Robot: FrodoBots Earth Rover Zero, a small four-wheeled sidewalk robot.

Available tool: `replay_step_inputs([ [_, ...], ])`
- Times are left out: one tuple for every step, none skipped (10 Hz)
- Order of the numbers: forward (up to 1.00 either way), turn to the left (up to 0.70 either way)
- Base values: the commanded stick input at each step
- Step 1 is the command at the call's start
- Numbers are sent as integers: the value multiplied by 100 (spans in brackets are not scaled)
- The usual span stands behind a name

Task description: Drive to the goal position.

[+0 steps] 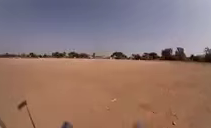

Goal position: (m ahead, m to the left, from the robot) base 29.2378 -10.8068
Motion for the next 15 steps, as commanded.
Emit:
replay_step_inputs([
  [70,0],
  [70,0],
  [70,0],
  [70,0],
  [70,0],
  [70,0],
  [70,0],
  [70,0],
  [70,0],
  [70,0],
  [70,0],
  [70,0],
  [70,0],
  [70,0],
  [70,0],
])
